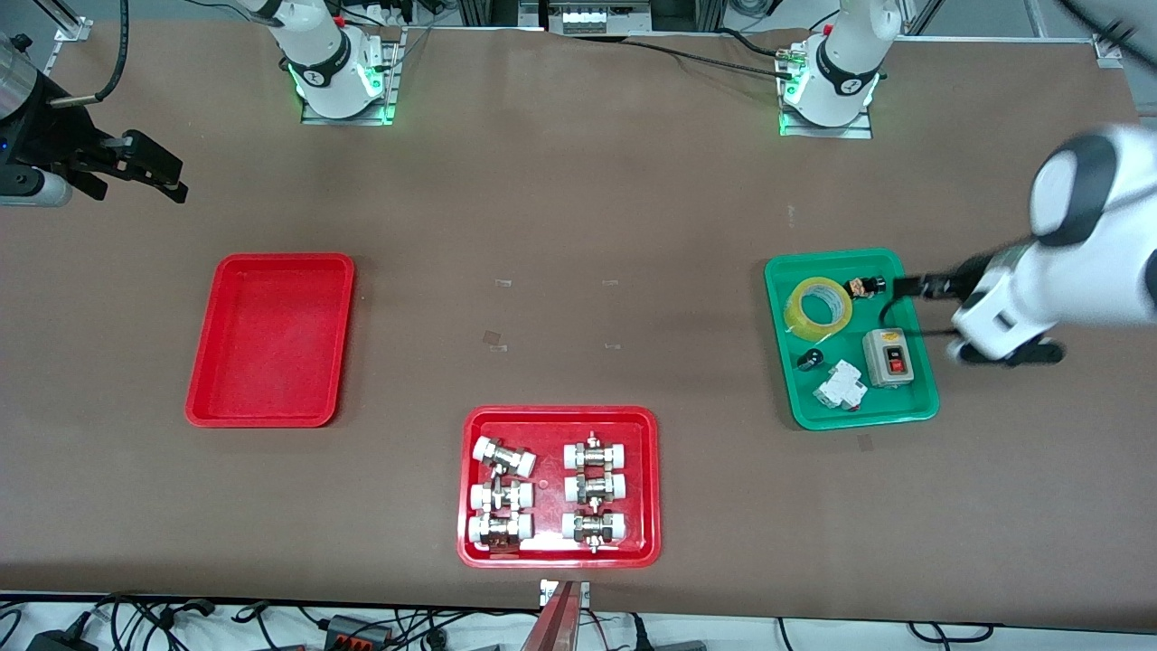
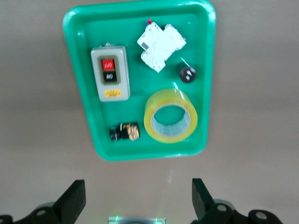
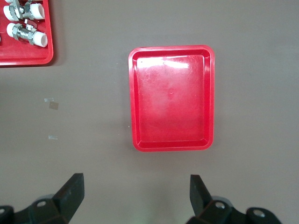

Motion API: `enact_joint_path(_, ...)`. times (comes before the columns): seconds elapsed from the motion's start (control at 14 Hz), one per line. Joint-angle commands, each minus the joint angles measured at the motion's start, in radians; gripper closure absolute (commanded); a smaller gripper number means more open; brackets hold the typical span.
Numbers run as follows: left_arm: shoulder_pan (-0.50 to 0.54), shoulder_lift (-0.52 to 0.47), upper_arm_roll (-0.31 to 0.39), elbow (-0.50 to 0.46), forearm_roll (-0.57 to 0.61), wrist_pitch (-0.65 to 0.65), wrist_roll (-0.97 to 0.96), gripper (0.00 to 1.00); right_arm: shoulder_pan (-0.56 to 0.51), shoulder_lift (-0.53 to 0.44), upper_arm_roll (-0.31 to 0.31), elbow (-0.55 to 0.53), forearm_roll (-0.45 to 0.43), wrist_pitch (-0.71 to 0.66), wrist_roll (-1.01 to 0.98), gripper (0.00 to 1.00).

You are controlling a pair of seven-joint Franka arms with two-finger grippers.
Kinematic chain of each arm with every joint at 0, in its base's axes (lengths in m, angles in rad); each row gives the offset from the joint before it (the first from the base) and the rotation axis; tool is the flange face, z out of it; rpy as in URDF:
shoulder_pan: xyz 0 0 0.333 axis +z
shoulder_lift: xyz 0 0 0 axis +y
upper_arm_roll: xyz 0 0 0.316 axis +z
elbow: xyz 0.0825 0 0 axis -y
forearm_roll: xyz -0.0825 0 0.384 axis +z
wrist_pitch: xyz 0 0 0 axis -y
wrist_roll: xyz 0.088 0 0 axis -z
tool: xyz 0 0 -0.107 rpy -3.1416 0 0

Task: Left arm passes tape to right arm into tray
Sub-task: 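Lower the left gripper onto the yellow tape roll and close it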

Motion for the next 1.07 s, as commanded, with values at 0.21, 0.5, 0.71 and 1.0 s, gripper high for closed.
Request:
enact_joint_path(0.21, 0.013, 0.127, -0.009, -0.046, -0.028, 0.107, -0.004, 0.00, -0.002, 0.005, 0.001, 0.015, 0.014, -0.019, 0.002, 0.00)
enact_joint_path(0.5, 0.004, 0.130, -0.015, -0.188, -0.026, 0.228, -0.010, 0.00, -0.004, 0.006, -0.001, 0.013, 0.014, -0.021, 0.003, 0.00)
enact_joint_path(0.71, -0.007, 0.134, -0.015, -0.239, -0.028, 0.278, -0.028, 0.00, -0.004, 0.006, -0.001, 0.013, 0.014, -0.021, 0.003, 0.00)
enact_joint_path(1.0, -0.019, 0.156, -0.019, -0.255, -0.028, 0.293, -0.030, 0.00, -0.005, 0.006, -0.001, 0.013, 0.014, -0.021, 0.003, 0.00)
